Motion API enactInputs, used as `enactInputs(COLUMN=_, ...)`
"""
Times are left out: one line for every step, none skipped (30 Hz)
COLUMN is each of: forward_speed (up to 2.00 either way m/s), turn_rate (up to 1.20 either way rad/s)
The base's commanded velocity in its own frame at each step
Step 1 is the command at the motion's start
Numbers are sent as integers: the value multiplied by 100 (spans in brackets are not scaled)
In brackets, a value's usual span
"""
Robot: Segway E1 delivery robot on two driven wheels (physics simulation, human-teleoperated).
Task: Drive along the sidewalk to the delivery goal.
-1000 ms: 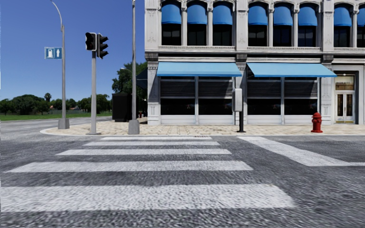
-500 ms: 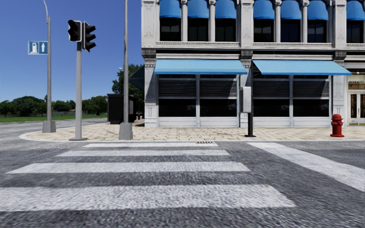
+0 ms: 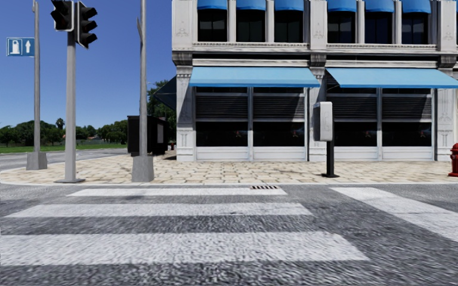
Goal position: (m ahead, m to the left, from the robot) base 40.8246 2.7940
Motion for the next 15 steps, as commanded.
enactInputs(forward_speed=200, turn_rate=0)
enactInputs(forward_speed=200, turn_rate=0)
enactInputs(forward_speed=200, turn_rate=0)
enactInputs(forward_speed=200, turn_rate=0)
enactInputs(forward_speed=200, turn_rate=0)
enactInputs(forward_speed=200, turn_rate=0)
enactInputs(forward_speed=200, turn_rate=0)
enactInputs(forward_speed=200, turn_rate=0)
enactInputs(forward_speed=200, turn_rate=0)
enactInputs(forward_speed=200, turn_rate=0)
enactInputs(forward_speed=200, turn_rate=0)
enactInputs(forward_speed=200, turn_rate=0)
enactInputs(forward_speed=200, turn_rate=0)
enactInputs(forward_speed=200, turn_rate=0)
enactInputs(forward_speed=200, turn_rate=0)
